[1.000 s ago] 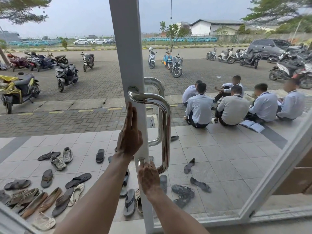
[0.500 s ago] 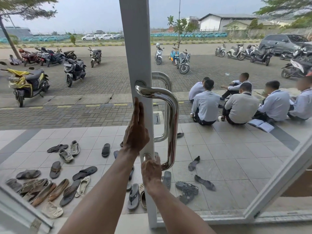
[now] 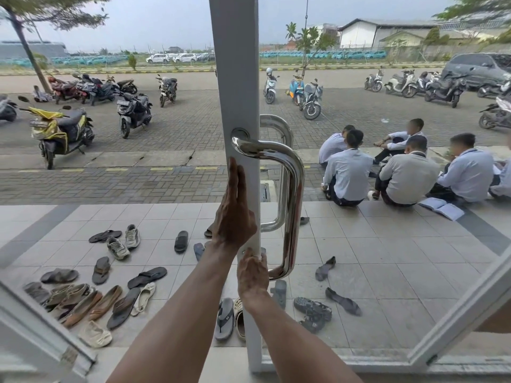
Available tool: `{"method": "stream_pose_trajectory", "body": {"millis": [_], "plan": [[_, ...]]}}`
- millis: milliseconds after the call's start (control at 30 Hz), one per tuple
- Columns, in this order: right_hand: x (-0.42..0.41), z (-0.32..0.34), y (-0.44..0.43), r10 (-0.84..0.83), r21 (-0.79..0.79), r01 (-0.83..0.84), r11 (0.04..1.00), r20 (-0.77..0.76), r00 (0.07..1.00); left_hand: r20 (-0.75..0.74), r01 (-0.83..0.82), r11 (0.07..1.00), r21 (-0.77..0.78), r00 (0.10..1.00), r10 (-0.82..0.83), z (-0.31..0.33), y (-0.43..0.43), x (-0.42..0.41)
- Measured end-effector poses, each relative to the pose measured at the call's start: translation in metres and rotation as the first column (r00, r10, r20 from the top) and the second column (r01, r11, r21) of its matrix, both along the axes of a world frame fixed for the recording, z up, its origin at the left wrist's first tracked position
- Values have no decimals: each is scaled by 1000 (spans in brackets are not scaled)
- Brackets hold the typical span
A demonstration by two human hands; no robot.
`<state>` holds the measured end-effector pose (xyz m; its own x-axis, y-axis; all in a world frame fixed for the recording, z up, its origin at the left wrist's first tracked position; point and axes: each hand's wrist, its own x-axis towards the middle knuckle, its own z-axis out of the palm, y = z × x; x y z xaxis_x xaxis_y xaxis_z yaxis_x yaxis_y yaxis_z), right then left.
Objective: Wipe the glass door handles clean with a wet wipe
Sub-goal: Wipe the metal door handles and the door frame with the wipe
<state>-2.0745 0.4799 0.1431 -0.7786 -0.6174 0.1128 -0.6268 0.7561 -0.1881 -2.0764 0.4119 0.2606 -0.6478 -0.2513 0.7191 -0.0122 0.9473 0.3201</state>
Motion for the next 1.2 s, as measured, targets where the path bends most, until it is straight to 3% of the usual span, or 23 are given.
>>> {"method": "stream_pose_trajectory", "body": {"millis": [133,267,400,600,933,1200], "plan": [[1,1,-2,44,99,-34,995,-98,994,-4,-18,999,-35,1000,18,0,-2,1],[7,4,22,139,195,-83,977,-293,946,18,-27,998,-50,999,28,0,1,4],[0,-2,60,289,302,-150,941,-491,822,44,-42,998,-52,998,45,3,4,7],[-23,14,106,570,654,-107,749,-553,607,64,-69,997,-27,995,70,5,13,8],[-42,79,130,718,742,-107,662,-588,372,166,-145,989,-14,975,145,8,23,11],[-66,139,133,741,708,-219,671,-653,158,213,-168,986,-1,963,164,18,34,16]]}}
